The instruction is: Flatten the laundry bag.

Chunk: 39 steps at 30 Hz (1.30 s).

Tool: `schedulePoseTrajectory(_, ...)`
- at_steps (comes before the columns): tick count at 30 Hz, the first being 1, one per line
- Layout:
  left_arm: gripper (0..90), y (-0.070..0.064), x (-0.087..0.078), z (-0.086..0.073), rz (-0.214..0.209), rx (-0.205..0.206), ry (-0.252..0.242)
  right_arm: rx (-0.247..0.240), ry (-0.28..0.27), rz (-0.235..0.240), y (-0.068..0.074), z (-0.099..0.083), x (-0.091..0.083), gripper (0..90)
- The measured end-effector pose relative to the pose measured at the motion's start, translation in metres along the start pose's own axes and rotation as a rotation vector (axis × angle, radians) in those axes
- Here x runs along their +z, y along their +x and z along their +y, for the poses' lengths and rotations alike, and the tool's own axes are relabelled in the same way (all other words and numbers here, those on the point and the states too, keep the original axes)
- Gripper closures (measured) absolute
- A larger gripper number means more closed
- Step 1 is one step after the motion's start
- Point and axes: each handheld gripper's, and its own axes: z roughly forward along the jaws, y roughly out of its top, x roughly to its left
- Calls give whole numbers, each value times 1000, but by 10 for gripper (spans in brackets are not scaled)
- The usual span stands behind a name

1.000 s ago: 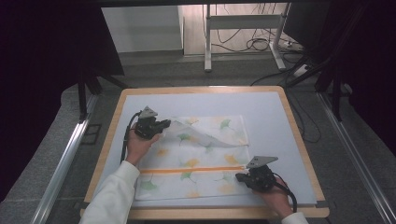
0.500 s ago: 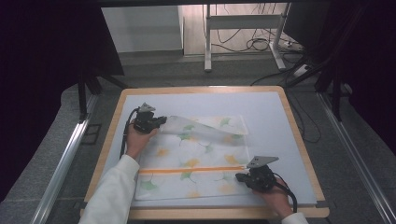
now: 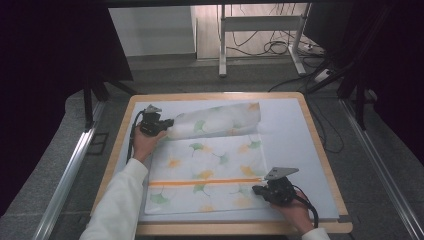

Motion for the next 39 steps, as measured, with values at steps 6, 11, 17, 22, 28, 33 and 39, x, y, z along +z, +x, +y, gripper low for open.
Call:
schedulePoseTrajectory(6, 876, 13, 6, 12, 17, -3, -16, 16, -4, 7, -1, -1, 0, 897)
schedulePoseTrajectory(11, 811, 26, 3, 14, 0, -32, -29, 32, -8, 15, -3, -1, 0, 897)
schedulePoseTrajectory(17, 510, 30, -24, 21, -25, -36, -99, 30, -5, 7, -1, -1, 0, 897)
schedulePoseTrajectory(22, 410, 12, -39, 27, -74, 29, -93, 26, -4, 11, -2, -1, 0, 896)
schedulePoseTrajectory(28, 390, -8, -62, 34, -102, 90, -130, 18, 0, 14, -2, 0, 0, 896)
schedulePoseTrajectory(33, 397, -26, -80, 34, -143, 115, -134, 10, 4, 22, -3, 1, 0, 896)
schedulePoseTrajectory(39, 525, -43, -73, 16, -143, 156, -73, 2, 8, 12, -2, 1, 0, 896)
